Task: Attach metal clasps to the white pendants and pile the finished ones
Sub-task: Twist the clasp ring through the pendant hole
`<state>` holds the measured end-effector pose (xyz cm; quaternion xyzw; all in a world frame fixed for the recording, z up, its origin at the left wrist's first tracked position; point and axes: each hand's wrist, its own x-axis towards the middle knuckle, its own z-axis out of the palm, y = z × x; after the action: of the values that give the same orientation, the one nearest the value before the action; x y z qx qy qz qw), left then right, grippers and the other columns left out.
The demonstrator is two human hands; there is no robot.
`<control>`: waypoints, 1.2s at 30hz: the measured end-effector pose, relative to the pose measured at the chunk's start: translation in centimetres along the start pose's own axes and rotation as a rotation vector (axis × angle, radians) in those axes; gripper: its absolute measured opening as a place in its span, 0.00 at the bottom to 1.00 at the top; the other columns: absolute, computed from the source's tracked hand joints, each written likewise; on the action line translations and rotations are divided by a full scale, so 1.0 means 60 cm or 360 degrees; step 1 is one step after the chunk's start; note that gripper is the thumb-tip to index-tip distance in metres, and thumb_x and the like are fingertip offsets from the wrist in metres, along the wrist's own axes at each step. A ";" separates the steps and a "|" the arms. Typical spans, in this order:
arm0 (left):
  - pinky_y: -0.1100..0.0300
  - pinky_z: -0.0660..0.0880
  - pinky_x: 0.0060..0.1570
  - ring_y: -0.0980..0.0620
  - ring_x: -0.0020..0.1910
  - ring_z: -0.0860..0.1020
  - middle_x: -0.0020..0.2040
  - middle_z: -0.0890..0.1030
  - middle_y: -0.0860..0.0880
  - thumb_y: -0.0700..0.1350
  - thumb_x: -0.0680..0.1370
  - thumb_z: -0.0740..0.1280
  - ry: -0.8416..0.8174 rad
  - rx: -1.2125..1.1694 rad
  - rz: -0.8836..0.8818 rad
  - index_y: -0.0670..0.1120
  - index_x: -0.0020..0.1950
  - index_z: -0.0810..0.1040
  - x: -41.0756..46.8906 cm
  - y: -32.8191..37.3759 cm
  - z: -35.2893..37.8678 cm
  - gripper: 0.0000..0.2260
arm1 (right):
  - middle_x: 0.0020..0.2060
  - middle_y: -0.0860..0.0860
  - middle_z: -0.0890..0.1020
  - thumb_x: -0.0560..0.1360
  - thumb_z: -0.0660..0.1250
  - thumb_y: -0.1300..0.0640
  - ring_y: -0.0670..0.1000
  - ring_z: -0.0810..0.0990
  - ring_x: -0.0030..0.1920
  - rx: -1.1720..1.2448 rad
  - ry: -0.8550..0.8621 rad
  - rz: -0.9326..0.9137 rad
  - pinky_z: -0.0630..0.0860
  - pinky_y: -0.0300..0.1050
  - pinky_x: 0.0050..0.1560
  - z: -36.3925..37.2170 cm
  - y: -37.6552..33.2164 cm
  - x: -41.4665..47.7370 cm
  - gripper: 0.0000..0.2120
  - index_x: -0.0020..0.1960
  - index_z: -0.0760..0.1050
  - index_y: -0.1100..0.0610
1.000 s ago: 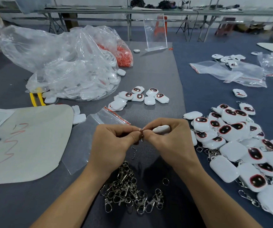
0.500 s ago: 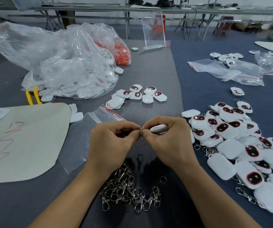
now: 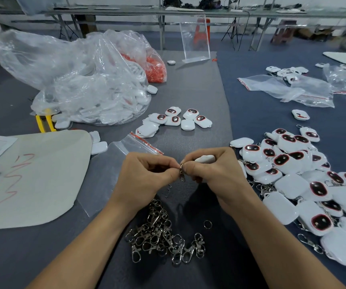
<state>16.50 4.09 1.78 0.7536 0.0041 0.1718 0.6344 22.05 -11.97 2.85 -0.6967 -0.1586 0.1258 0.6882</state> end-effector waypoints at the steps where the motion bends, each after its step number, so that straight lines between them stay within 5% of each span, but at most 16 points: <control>1: 0.66 0.75 0.38 0.58 0.33 0.79 0.33 0.85 0.50 0.38 0.66 0.75 0.0002 0.0004 0.0000 0.49 0.38 0.87 -0.001 -0.001 -0.001 0.06 | 0.27 0.55 0.80 0.69 0.73 0.72 0.49 0.73 0.30 0.0013 -0.0009 0.0013 0.71 0.39 0.31 0.000 0.000 0.000 0.09 0.35 0.85 0.61; 12: 0.66 0.72 0.33 0.59 0.30 0.75 0.30 0.83 0.51 0.49 0.64 0.74 -0.0040 0.0074 0.0003 0.51 0.36 0.87 0.001 -0.011 -0.007 0.04 | 0.27 0.54 0.78 0.69 0.70 0.73 0.49 0.73 0.28 0.0099 -0.0092 0.0171 0.70 0.39 0.30 0.001 0.002 -0.001 0.11 0.35 0.84 0.61; 21: 0.65 0.71 0.31 0.58 0.30 0.74 0.31 0.82 0.45 0.46 0.65 0.73 -0.0084 0.0152 0.0087 0.49 0.36 0.85 0.003 -0.016 -0.005 0.03 | 0.27 0.53 0.79 0.70 0.71 0.72 0.48 0.74 0.29 0.0066 -0.0146 0.0155 0.71 0.37 0.30 0.000 0.004 -0.001 0.12 0.34 0.84 0.58; 27: 0.59 0.65 0.30 0.55 0.30 0.70 0.28 0.76 0.42 0.45 0.65 0.71 -0.0161 0.0131 0.0081 0.43 0.36 0.84 0.000 -0.015 -0.006 0.06 | 0.28 0.54 0.79 0.64 0.73 0.63 0.49 0.74 0.29 0.0069 -0.0222 0.0175 0.71 0.38 0.31 0.000 0.003 -0.002 0.02 0.35 0.85 0.57; 36: 0.58 0.60 0.30 0.54 0.30 0.66 0.29 0.72 0.48 0.44 0.65 0.70 -0.0227 0.0100 0.0080 0.40 0.36 0.82 0.000 -0.010 -0.010 0.07 | 0.28 0.55 0.79 0.63 0.73 0.63 0.49 0.74 0.29 0.0082 -0.0262 0.0194 0.70 0.39 0.30 -0.002 0.003 -0.003 0.03 0.35 0.84 0.57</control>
<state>16.47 4.77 1.26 0.7834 -0.0546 0.1332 0.6046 21.94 -12.12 2.67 -0.6745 -0.1687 0.2281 0.6816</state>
